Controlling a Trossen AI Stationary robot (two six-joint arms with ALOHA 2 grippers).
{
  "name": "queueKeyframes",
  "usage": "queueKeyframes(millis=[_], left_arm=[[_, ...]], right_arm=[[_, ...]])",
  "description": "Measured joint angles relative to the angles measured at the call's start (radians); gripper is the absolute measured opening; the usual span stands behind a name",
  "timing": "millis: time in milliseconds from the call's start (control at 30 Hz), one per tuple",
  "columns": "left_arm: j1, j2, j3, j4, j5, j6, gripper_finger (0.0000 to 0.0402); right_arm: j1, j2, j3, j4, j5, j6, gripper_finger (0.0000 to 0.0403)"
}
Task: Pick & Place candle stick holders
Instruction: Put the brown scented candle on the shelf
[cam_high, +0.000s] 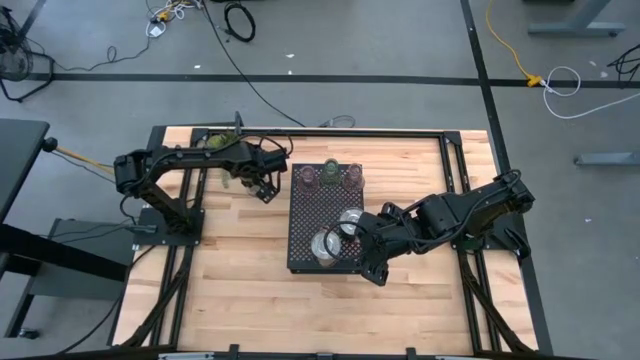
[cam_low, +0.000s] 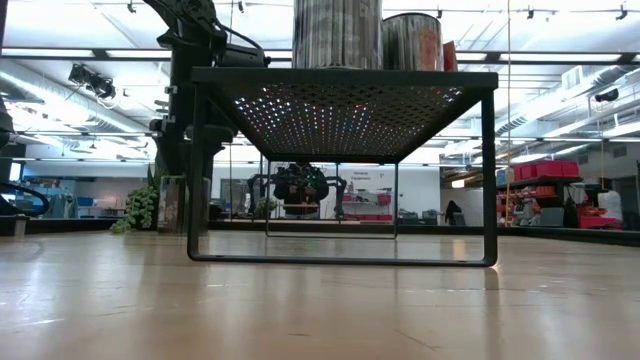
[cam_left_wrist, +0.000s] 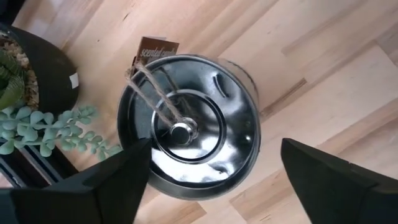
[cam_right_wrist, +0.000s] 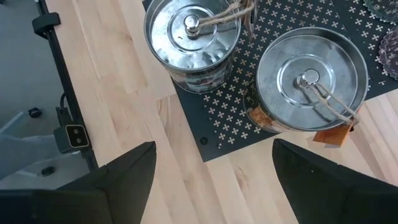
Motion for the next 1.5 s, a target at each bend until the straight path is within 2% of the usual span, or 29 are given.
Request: queueKeyframes(millis=[167, 333, 567, 967, 1100, 1500], left_arm=[[0.000, 0.000, 0.000, -0.012, -0.016, -0.006, 0.0396], [0.000, 0.000, 0.000, -0.013, -0.023, -0.002, 0.0384], [0.000, 0.000, 0.000, -0.015, -0.070, 0.004, 0.0397], [0.001, 0.000, 0.000, -0.003, -0.077, 0.030, 0.0399], [0.001, 0.000, 0.000, 0.004, -0.127, 0.027, 0.0399], [0.034, 0.001, 0.000, 0.039, -0.109, 0.038, 0.0399]], right_arm=[[0.000, 0.000, 0.000, -0.004, 0.000, -0.004, 0.0318], [0.000, 0.000, 0.000, -0.007, 0.000, -0.012, 0.0318], [0.000, 0.000, 0.000, -0.009, 0.000, -0.012, 0.0318], [0.000, 0.000, 0.000, -0.009, 0.000, -0.010, 0.0318], [0.000, 0.000, 0.000, -0.010, 0.000, -0.007, 0.0318], [0.000, -0.010, 0.001, -0.036, -0.001, 0.015, 0.0318]])
